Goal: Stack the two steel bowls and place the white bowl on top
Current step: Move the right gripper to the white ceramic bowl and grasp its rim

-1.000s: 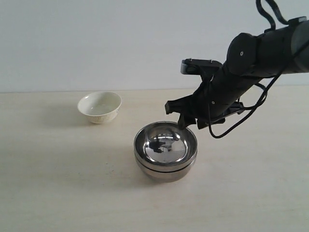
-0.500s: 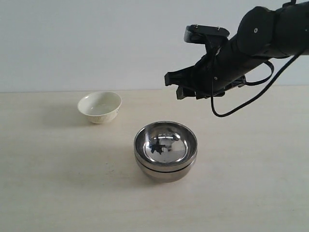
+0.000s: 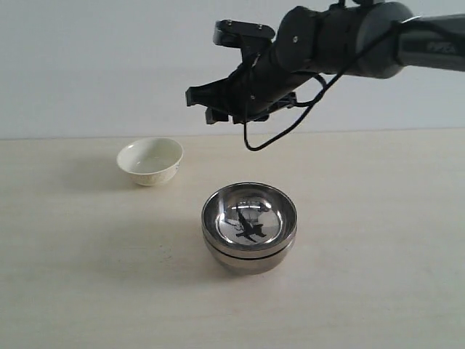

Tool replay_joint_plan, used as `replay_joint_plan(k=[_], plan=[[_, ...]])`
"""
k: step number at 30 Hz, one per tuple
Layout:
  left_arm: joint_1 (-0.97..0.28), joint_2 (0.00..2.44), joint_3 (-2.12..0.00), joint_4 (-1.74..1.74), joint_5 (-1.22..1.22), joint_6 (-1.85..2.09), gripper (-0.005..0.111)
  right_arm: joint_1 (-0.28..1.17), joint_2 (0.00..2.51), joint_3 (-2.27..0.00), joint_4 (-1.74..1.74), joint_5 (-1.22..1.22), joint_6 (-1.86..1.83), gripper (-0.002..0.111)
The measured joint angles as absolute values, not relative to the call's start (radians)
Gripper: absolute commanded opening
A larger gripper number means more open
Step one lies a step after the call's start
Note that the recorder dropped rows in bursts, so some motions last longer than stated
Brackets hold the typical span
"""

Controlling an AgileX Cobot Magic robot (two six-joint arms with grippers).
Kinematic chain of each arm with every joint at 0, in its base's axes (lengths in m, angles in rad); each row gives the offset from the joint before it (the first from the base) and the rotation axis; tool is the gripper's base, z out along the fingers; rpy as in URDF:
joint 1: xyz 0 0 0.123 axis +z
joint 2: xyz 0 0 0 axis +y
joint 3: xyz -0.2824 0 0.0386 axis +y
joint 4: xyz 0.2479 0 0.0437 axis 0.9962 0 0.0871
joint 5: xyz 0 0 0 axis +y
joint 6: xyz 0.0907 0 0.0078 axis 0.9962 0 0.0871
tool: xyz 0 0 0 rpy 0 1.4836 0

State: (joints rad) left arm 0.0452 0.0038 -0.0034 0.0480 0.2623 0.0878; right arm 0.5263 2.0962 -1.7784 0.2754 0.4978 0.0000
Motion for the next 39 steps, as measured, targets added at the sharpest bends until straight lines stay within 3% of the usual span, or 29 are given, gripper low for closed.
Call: replay_joint_plan(k=[11,28,39], plan=[[0.045,0.004,-0.003,0.048,0.262,0.088,0.004,0.571,2.355,-2.056,0.271,0.509,0.066,0.043],[0.045,0.004,-0.003,0.048,0.262,0.088,0.004,0.582,2.36,-2.069,0.299,0.678,0.132,0.043],[0.045,0.004,-0.003,0.048,0.262,0.088,0.004,0.708,2.356,-2.069,0.356,0.643,0.143,0.043]])
